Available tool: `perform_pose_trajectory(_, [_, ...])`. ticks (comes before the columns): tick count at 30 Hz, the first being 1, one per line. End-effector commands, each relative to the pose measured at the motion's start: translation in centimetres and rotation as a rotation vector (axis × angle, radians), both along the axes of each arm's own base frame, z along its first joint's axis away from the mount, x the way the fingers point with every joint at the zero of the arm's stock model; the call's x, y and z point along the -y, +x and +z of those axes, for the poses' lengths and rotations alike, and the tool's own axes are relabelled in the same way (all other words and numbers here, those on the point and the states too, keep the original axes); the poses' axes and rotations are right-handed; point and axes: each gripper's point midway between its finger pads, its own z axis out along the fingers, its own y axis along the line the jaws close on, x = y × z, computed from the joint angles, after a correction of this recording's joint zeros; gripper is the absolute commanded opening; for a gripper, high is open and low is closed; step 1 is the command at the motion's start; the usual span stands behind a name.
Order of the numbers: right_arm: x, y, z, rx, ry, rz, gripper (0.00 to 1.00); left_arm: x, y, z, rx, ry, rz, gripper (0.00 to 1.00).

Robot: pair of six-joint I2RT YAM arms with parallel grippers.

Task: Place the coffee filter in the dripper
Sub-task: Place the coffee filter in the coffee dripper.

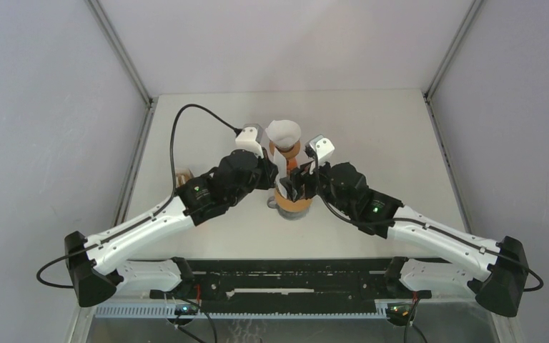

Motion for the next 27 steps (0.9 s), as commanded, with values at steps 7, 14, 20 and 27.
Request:
perform_pose_trajectory(7, [-1.7,-0.2,3.0,0.078,0.060,0.016,0.79,0.6,0.3,3.4,0.042,-0.071,0.014,0.00])
perform_pose_trajectory(14, [0.1,1.2,2.5,0.099,0.003,-0.101,0.74,0.4,0.1,3.5,0.045,-0.072,0.014,0.00])
perform_pose_trajectory(20, [1.2,1.9,1.5,0.097,-0.046,-0.166,0.61,0.9,0.0,3.1,0.035,-0.063,-0.006,0.00])
perform_pose_trajectory(27, [1.2,2.3,0.4,0.066,-0.090,-0.187,0.55,1.4,-0.4,2.9,0.016,-0.078,-0.033,0.00])
